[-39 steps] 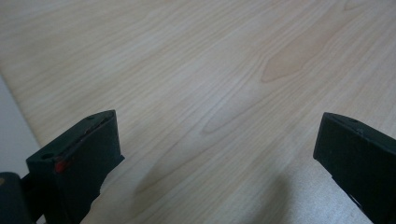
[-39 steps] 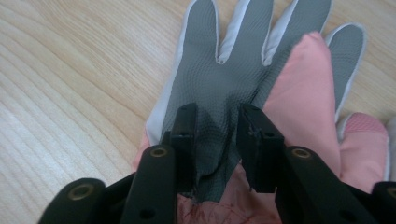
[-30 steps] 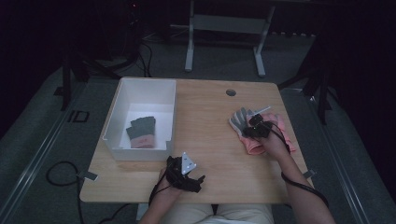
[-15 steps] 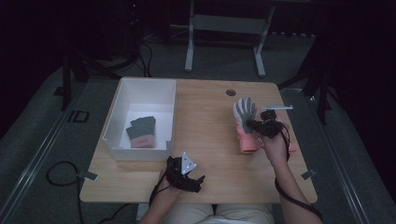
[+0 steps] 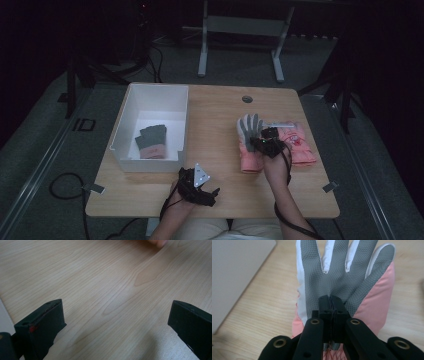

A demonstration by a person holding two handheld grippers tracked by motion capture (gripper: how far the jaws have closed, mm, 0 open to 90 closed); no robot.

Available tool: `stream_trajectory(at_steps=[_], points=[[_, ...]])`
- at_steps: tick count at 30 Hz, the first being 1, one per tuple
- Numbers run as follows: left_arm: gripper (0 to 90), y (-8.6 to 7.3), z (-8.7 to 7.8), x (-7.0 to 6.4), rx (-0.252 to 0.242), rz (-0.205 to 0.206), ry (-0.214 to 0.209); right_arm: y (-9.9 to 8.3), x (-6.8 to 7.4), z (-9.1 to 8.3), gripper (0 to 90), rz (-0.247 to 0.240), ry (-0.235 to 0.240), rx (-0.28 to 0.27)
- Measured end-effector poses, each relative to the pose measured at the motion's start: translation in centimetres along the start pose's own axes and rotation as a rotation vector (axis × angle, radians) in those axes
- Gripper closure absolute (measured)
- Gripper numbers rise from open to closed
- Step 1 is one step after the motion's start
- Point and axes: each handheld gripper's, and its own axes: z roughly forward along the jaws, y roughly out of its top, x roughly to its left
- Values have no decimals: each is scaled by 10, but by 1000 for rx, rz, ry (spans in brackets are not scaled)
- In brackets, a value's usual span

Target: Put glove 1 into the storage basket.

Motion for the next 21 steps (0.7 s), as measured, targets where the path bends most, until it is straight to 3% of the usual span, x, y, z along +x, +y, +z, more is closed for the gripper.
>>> stream_trajectory(at_steps=[4,12,21], points=[[5,0,0,0,4,-2,6,-6,8,28,885,23,23,53],[4,-1,1,-1,10,5,-2,-11,18,55,880,23,16,98],[5,-1,1,0,10,3,-6,-10,21,60,817,14,5,100]])
